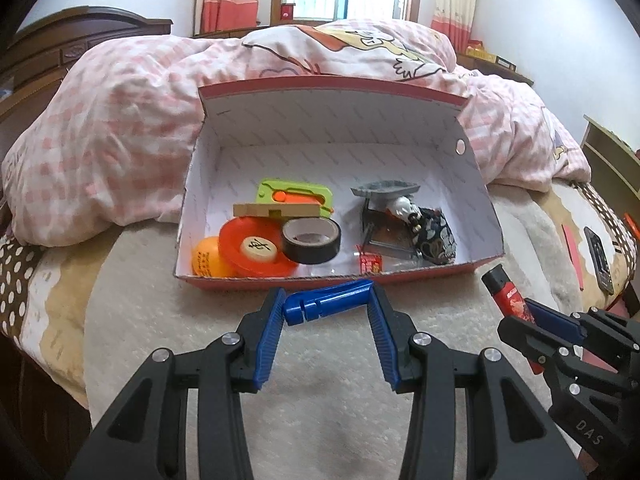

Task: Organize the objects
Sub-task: 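Carry the lighter and blue piece into the shoebox and open both tools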

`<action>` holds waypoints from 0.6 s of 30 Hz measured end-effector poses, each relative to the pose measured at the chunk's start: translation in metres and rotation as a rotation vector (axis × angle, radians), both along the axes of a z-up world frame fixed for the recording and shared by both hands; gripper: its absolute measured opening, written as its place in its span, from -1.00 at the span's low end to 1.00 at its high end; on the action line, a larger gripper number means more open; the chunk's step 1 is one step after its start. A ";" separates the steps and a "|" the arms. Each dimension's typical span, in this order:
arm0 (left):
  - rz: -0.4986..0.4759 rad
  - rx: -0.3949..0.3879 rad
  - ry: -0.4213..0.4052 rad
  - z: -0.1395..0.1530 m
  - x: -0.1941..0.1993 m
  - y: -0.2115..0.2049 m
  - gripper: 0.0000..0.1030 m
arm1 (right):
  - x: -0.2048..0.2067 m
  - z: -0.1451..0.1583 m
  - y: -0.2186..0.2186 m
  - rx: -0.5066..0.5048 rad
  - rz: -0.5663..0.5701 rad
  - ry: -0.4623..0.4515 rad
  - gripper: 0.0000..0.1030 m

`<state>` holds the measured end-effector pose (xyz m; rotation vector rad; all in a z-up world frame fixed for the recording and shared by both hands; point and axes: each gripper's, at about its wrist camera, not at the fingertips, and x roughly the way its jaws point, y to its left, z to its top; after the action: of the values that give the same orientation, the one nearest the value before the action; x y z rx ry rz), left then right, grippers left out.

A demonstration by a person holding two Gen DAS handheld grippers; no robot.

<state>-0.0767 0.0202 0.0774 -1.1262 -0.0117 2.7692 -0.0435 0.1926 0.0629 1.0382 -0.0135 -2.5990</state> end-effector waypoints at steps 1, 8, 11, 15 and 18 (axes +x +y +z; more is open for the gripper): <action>0.002 -0.001 0.003 0.001 -0.001 -0.001 -0.18 | -0.002 0.003 -0.002 0.000 0.003 0.006 -0.60; 0.013 -0.003 0.008 0.004 -0.016 -0.006 -0.18 | -0.016 0.014 -0.015 -0.010 0.026 0.034 -0.60; 0.017 -0.005 0.017 0.008 -0.024 -0.009 -0.18 | -0.023 0.018 -0.020 -0.013 0.032 0.045 -0.60; 0.022 -0.004 0.030 0.013 -0.037 -0.011 -0.18 | -0.033 0.022 -0.025 -0.018 0.038 0.055 -0.60; 0.027 -0.009 0.041 0.016 -0.047 -0.012 -0.18 | -0.041 0.025 -0.028 -0.021 0.041 0.060 -0.60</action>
<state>-0.1238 0.0081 0.0937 -1.0794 -0.0102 2.8177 -0.0841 0.1645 0.0876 0.9425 -0.0045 -2.5862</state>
